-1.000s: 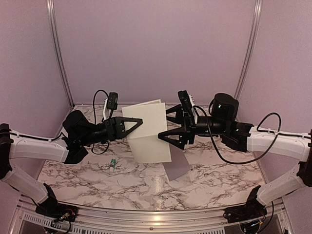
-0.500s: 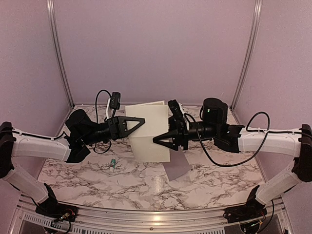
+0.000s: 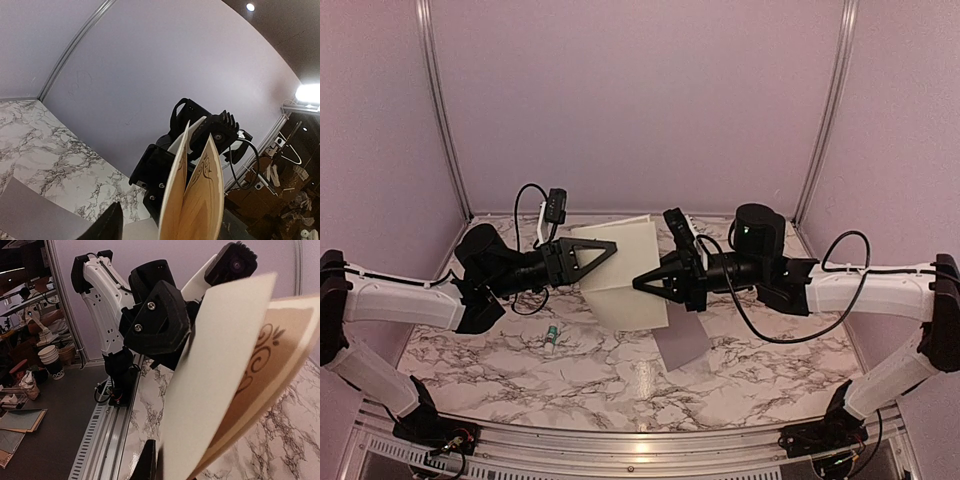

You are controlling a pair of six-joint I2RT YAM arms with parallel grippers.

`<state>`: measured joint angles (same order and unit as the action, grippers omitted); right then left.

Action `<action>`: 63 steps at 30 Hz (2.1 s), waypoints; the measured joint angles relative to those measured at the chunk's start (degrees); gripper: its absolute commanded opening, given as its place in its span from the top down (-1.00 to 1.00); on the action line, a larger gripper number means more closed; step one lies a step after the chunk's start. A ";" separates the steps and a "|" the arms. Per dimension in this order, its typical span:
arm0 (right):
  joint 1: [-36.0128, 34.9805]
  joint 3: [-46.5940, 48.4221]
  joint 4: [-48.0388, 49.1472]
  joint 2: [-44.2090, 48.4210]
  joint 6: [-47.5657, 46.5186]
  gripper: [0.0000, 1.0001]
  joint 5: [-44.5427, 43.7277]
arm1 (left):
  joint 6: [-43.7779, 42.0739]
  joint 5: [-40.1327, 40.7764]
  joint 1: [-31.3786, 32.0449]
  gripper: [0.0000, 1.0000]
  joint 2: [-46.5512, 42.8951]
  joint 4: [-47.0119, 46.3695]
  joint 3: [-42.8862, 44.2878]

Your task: Place the letter into the envelope and seal it

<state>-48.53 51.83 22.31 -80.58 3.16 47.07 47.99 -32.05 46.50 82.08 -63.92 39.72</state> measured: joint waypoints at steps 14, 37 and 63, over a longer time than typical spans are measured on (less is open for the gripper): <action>0.33 -1.86 9.94 0.00 15.28 1.00 -0.02 | -13.27 -2.99 -1.68 -0.98 -11.10 6.10 -4.98; 0.85 -1.86 27.36 -3.56 34.88 0.98 1.38 | -24.76 -7.04 -1.03 0.52 -15.43 9.33 -8.33; 1.68 -1.84 33.16 -4.68 40.44 -0.13 2.16 | -26.62 -4.81 0.66 1.00 -15.15 8.90 -8.35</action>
<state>-46.85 50.00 55.46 -85.25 43.59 49.23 21.37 -36.86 47.16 66.94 -55.02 31.38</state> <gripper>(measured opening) 0.216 0.023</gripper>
